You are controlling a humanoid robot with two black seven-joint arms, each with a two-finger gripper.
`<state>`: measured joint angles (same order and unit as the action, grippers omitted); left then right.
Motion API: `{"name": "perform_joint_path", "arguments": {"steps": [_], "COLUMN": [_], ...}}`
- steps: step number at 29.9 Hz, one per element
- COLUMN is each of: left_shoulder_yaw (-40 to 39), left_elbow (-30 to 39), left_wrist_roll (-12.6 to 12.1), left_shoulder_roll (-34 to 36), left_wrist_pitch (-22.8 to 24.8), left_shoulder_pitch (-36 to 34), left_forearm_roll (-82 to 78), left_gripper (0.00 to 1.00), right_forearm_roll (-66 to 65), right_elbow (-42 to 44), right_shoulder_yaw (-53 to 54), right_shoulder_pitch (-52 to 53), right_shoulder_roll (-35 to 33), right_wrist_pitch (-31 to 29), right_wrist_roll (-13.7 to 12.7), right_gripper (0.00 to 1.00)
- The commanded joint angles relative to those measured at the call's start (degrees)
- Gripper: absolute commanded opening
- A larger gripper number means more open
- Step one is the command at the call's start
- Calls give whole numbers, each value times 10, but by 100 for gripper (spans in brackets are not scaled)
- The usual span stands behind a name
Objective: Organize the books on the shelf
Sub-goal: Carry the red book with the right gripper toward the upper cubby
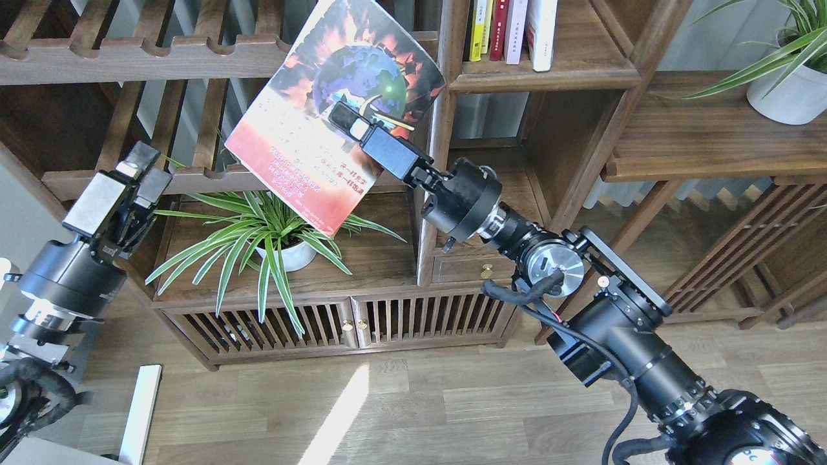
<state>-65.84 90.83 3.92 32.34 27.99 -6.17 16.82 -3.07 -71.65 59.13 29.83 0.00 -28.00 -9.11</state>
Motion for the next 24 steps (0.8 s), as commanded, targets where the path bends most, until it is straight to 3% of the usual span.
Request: {"name": "perform_joint_path", "arguments": {"steps": [1,9,20,24], "left_shoulder_yaw": [-2,-7,-8,-8], "left_elbow": [-21,-65,-94,-100], "left_wrist_roll": [6,8,8,8], "left_shoulder_roll": [-2,-3,-6,-6], "left_wrist_pitch": [0,0,0,0], "left_shoulder_pitch": [0,0,1,0], "left_forearm_roll": [1,5,10,17], "left_gripper": [89,89,90,90], "right_forearm_roll": [-1,0,4,4], "right_elbow": [0,-2,-16,-20], "right_shoulder_yaw": [0,33,79,83], "right_shoulder_pitch": [-1,-4,-41,-56], "right_shoulder_roll": [0,-135,-184,-219], "right_wrist_pitch": [0,0,0,0], "right_wrist_roll": [-3,-5,-10,-34], "right_gripper": [0,0,0,0]}}
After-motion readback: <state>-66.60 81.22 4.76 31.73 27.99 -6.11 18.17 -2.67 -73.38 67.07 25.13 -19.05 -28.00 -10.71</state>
